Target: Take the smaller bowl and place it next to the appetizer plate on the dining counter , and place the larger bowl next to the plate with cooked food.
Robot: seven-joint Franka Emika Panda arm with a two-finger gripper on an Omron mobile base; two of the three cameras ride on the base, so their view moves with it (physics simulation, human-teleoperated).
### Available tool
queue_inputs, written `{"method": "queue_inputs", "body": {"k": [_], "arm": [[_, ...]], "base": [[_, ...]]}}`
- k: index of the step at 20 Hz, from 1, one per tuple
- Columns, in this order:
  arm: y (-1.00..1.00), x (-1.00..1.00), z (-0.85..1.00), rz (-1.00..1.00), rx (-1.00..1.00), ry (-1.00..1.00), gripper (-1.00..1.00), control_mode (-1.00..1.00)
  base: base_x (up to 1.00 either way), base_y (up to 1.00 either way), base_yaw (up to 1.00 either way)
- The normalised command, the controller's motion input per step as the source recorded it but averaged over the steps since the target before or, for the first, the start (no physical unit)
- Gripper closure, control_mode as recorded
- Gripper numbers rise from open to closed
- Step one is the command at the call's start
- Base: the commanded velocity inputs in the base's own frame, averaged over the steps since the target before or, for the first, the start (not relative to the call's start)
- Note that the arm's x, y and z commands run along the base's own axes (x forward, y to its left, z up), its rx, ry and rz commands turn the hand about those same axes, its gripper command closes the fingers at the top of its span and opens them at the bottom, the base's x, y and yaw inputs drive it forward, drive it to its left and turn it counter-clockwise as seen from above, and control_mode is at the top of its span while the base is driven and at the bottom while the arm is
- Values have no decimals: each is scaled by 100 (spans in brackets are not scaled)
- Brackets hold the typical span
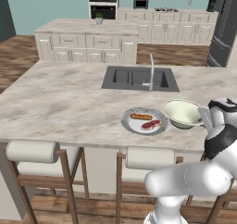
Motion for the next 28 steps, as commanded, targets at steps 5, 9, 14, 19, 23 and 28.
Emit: {"method": "queue_inputs", "body": {"k": [5,9,14,19,23,28], "arm": [[-2,14,-21,0,0,0,100,-100],[-1,-6,-26,0,0,0,100,-100],[0,0,-14,0,0,0,100,-100],[3,10,-27,0,-3,0,100,-100],[14,8,-21,0,-6,3,100,-100],[18,0,0,0,-4,2,-100,-100]], "base": [[0,0,0],[0,0,0],[0,0,0],[0,0,0],[0,0,0],[0,0,0]]}}
